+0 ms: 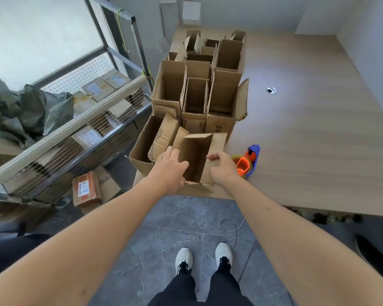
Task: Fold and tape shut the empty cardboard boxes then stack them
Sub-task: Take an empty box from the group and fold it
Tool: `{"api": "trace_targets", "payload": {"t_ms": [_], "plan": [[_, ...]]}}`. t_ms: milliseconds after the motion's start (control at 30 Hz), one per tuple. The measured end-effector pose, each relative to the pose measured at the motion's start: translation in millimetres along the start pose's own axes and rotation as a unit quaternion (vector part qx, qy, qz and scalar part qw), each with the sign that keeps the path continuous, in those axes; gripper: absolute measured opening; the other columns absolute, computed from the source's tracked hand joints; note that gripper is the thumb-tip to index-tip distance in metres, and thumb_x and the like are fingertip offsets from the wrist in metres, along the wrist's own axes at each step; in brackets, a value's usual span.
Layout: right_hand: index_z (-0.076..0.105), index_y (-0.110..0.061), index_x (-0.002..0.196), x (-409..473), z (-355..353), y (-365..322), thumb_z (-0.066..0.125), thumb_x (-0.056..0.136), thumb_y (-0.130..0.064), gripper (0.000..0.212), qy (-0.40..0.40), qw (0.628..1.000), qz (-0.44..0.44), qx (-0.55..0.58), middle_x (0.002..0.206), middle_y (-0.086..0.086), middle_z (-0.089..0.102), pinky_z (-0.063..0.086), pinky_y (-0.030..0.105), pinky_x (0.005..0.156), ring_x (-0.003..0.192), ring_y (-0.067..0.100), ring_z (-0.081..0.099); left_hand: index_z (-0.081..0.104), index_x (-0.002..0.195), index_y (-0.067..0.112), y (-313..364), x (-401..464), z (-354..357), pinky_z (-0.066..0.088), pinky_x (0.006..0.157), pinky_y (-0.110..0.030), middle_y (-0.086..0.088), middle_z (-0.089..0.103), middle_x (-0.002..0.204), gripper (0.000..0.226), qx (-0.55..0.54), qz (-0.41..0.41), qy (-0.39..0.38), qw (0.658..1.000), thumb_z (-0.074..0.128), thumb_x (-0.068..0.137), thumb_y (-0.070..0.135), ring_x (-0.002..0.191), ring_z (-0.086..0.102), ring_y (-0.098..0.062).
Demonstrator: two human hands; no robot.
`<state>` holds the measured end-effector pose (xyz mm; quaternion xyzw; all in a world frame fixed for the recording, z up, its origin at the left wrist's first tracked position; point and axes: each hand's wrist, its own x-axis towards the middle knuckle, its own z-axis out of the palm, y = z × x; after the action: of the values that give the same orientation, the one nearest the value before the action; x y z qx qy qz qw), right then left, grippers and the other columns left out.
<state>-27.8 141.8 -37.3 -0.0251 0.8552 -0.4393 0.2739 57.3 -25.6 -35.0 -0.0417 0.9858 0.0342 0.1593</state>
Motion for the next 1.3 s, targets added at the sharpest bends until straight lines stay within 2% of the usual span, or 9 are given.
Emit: {"api": "trace_targets", "payload": {"t_ms": [100, 233, 367, 467, 700, 900, 1033, 1133, 1300], "plan": [[0.059, -0.020, 0.120, -13.0, -15.1, -9.1, 0.049, 0.093, 0.013, 0.044, 0.008, 1.000, 0.013, 0.019, 0.121, 0.003, 0.056, 0.056, 0.039, 0.095, 0.110, 0.022, 0.056, 0.055, 0.137, 0.018, -4.5, -5.9, -20.6, 0.024, 0.121, -0.054, -0.025, 0.028, 0.157, 0.040, 0.004, 0.015, 0.011, 1.000, 0.054, 0.098, 0.029, 0.152, 0.014, -0.046], [0.058, -0.018, 0.125, -31.7, -40.6, -21.3, 0.044, 0.093, 0.015, 0.049, 0.009, 0.999, 0.024, 0.030, 0.117, 0.002, 0.053, 0.047, 0.019, 0.070, 0.098, 0.016, 0.052, 0.054, 0.137, 0.019, 0.0, -6.3, -57.1, 0.031, 0.119, -0.053, -0.025, 0.026, 0.157, 0.041, -0.002, 0.027, 0.032, 0.999, 0.053, 0.098, 0.031, 0.148, 0.024, -0.043], [0.058, -0.025, 0.117, -43.9, -69.7, -25.3, 0.038, 0.091, 0.016, 0.053, 0.044, 0.997, 0.034, 0.048, 0.119, 0.001, 0.053, 0.052, 0.026, 0.076, 0.102, 0.019, 0.053, 0.053, 0.134, 0.017, 21.5, -0.4, -83.4, 0.047, 0.107, -0.048, -0.023, 0.021, 0.158, 0.037, -0.028, 0.033, 0.073, 0.996, 0.055, 0.099, 0.027, 0.136, 0.043, -0.040], [0.056, -0.025, 0.117, -50.0, -99.9, -23.5, 0.037, 0.092, 0.018, 0.053, 0.066, 0.996, 0.028, 0.060, 0.125, 0.005, 0.051, 0.054, 0.035, 0.090, 0.114, 0.025, 0.049, 0.050, 0.129, 0.014, 48.2, 11.0, -98.1, 0.050, 0.099, -0.046, -0.021, 0.033, 0.148, 0.034, 0.000, 0.027, 0.107, 0.994, 0.054, 0.098, 0.028, 0.131, 0.044, -0.039], [0.055, -0.019, 0.117, -45.1, -189.7, 1.6, 0.035, 0.089, 0.016, 0.050, 0.131, 0.986, 0.022, 0.102, 0.121, 0.008, 0.050, 0.052, 0.036, 0.081, 0.110, 0.027, 0.049, 0.042, 0.137, 0.016, 133.7, 60.2, -123.8, 0.051, 0.074, -0.044, -0.012, 0.042, 0.123, 0.044, -0.043, 0.058, 0.091, 0.993, 0.054, 0.096, 0.026, 0.106, 0.057, -0.036], [0.050, -0.024, 0.113, -12.9, -260.9, 52.2, 0.038, 0.089, 0.013, 0.046, 0.145, 0.976, 0.047, 0.156, 0.121, 0.009, 0.052, 0.056, 0.048, 0.097, 0.115, 0.030, 0.052, 0.037, 0.152, 0.025, 219.6, 119.4, -119.6, 0.053, 0.098, -0.045, -0.012, 0.046, 0.143, 0.066, -0.234, 0.027, 0.042, 0.971, 0.065, 0.094, 0.038, 0.122, 0.057, -0.035], [0.045, -0.029, 0.111, 13.1, -288.9, 91.5, 0.040, 0.090, 0.014, 0.049, 0.114, 0.977, 0.070, 0.169, 0.127, 0.008, 0.048, 0.056, 0.040, 0.093, 0.117, 0.028, 0.050, 0.040, 0.153, 0.021, 274.3, 149.4, -101.8, 0.060, 0.066, -0.027, -0.005, 0.048, 0.144, 0.075, -0.385, -0.032, 0.013, 0.922, 0.076, 0.088, 0.021, 0.101, 0.068, -0.029], [0.046, -0.027, 0.115, 25.0, -298.7, 120.5, 0.039, 0.087, 0.013, 0.049, 0.082, 0.980, 0.077, 0.166, 0.124, 0.006, 0.049, 0.053, 0.035, 0.086, 0.113, 0.026, 0.051, 0.048, 0.149, 0.016, 299.7, 164.6, -84.5, 0.044, 0.093, -0.025, -0.008, 0.054, 0.140, 0.074, -0.335, -0.067, 0.064, 0.938, 0.073, 0.080, 0.000, 0.124, 0.056, -0.027], [0.044, -0.038, 0.127, 38.5, -310.8, 158.6, 0.048, 0.083, 0.001, 0.059, 0.038, 0.986, 0.084, 0.140, 0.120, -0.003, 0.055, 0.054, 0.036, 0.081, 0.103, 0.023, 0.059, 0.057, 0.141, 0.016, 320.3, 185.9, -55.0, 0.038, 0.095, -0.022, -0.004, 0.056, 0.132, 0.071, -0.292, -0.059, 0.060, 0.953, 0.067, 0.076, -0.010, 0.124, 0.053, -0.024]]}}
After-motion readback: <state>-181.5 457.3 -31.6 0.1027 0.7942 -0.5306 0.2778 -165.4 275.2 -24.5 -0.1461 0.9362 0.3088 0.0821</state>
